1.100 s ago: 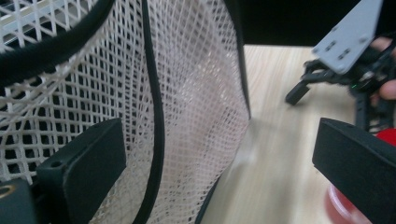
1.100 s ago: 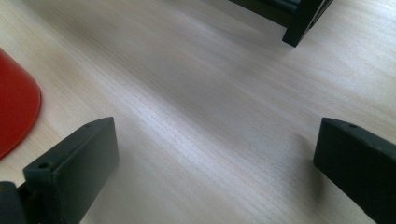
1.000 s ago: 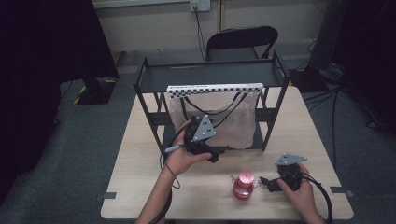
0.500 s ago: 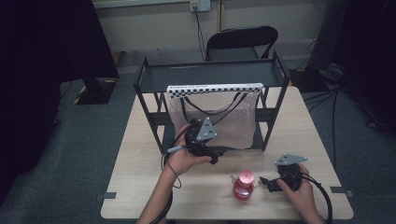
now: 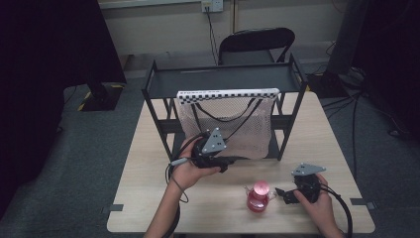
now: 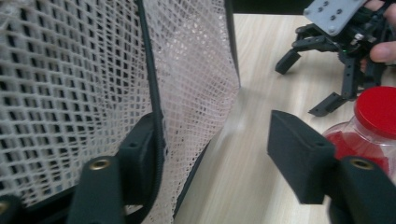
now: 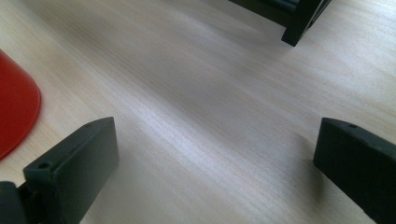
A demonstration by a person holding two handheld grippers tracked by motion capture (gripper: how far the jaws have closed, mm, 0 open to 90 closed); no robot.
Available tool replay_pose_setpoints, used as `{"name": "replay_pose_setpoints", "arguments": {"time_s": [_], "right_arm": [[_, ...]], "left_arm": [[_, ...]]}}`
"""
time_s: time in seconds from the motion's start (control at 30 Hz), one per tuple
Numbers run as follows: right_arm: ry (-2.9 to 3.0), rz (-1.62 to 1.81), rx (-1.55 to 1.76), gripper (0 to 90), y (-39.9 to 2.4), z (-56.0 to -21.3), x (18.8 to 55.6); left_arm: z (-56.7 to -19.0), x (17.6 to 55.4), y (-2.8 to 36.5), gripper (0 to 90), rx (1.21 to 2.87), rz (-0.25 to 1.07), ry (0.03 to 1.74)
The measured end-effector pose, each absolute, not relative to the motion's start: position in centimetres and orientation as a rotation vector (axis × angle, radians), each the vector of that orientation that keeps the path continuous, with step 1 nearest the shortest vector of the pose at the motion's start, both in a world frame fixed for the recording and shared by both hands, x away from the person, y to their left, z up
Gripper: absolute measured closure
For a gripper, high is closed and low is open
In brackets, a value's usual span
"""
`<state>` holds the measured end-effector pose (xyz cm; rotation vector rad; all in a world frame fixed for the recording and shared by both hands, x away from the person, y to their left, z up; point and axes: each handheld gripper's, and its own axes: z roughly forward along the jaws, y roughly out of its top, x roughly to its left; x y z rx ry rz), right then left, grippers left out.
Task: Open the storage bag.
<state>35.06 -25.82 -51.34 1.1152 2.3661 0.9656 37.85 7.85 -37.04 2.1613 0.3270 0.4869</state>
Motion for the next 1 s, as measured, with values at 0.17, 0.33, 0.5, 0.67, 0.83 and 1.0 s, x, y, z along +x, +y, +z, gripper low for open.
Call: {"name": "replay_pose_setpoints", "arguments": {"time_s": [0.17,0.33,0.5,0.67,0.83,1.0], "right_arm": [[2.366,0.966,1.114,0.0,-25.8,-51.3,35.1],[2.366,0.966,1.115,0.0,-25.8,-51.3,35.1],[2.366,0.965,1.116,0.0,-25.8,-51.3,35.1],[2.366,0.966,1.114,0.0,-25.8,-51.3,35.1],[2.366,0.966,1.116,0.0,-25.8,-51.3,35.1],[2.367,0.965,1.117,0.0,-25.8,-51.3,35.1]], "left_arm": [[-36.6,37.7,7.9,51.0,2.161,0.444,0.380],[-35.5,37.3,8.6,64.0,2.110,0.352,0.492],[-35.0,36.8,8.7,75.4,2.104,0.355,0.484],[-34.4,36.4,8.6,84.2,2.117,0.338,0.493],[-33.9,36.3,9.0,88.1,2.091,0.292,0.504],[-33.2,35.8,8.9,88.7,2.080,0.278,0.491]]}}
